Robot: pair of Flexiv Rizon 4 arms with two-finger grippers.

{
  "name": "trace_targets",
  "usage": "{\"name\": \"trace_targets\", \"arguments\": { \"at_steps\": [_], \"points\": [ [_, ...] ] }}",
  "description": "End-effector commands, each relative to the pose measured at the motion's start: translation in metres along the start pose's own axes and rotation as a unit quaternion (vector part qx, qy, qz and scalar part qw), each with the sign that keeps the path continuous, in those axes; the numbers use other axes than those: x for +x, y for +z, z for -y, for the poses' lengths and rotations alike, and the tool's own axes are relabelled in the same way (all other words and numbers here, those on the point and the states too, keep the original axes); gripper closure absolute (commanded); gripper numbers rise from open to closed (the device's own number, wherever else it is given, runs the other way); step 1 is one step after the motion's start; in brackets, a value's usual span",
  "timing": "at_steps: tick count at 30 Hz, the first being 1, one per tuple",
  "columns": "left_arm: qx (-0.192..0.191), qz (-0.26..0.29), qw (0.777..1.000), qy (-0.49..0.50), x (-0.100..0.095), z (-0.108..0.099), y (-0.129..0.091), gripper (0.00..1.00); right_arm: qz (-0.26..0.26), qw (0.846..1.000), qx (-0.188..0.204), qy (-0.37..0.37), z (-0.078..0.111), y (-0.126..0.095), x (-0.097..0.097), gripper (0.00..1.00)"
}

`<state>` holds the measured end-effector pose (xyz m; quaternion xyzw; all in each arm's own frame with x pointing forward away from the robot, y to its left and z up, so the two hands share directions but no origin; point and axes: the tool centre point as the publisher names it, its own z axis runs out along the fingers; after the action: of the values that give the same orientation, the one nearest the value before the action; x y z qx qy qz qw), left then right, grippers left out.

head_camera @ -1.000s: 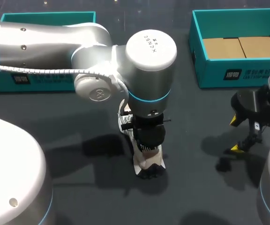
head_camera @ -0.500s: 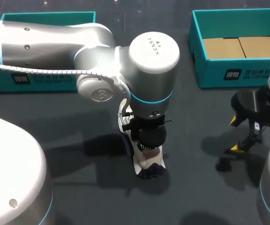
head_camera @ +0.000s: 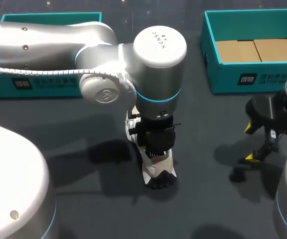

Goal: Take the shoe out of the shoebox, open the shoe tongue, remove and reinsert the insole, then place the shoe into the shoebox

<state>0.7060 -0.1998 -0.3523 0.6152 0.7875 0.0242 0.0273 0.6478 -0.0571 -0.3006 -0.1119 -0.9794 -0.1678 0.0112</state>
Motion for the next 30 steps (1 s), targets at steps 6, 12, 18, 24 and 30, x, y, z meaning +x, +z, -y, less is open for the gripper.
{"name": "trace_targets", "arguments": {
  "at_steps": [6,12,18,24,30],
  "points": [
    [0.007,0.0,1.0,0.004,-0.0011,-0.0008,-0.0003,0.41,0.002,1.0,0.0,0.0,0.0003,0.0002,0.0017,0.0],
    [0.006,0.006,1.0,0.004,-0.0014,0.0005,-0.0039,0.5,0.002,1.0,0.0,0.0,0.0003,0.0002,0.0017,0.0],
    [0.005,0.005,1.0,0.002,-0.0018,-0.0024,-0.0043,0.53,0.002,1.0,0.0,0.0,0.0003,0.0002,0.0017,0.0],
    [0.004,0.004,1.0,-0.001,-0.0001,-0.0068,-0.006,0.51,0.002,1.0,0.0,0.0,0.0003,0.0002,0.0017,0.0],
    [0.006,0.002,1.0,-0.001,0.0013,-0.0083,-0.0073,0.5,0.002,1.0,0.0,0.0,0.0003,0.0002,0.0017,0.0]
  ]
}}
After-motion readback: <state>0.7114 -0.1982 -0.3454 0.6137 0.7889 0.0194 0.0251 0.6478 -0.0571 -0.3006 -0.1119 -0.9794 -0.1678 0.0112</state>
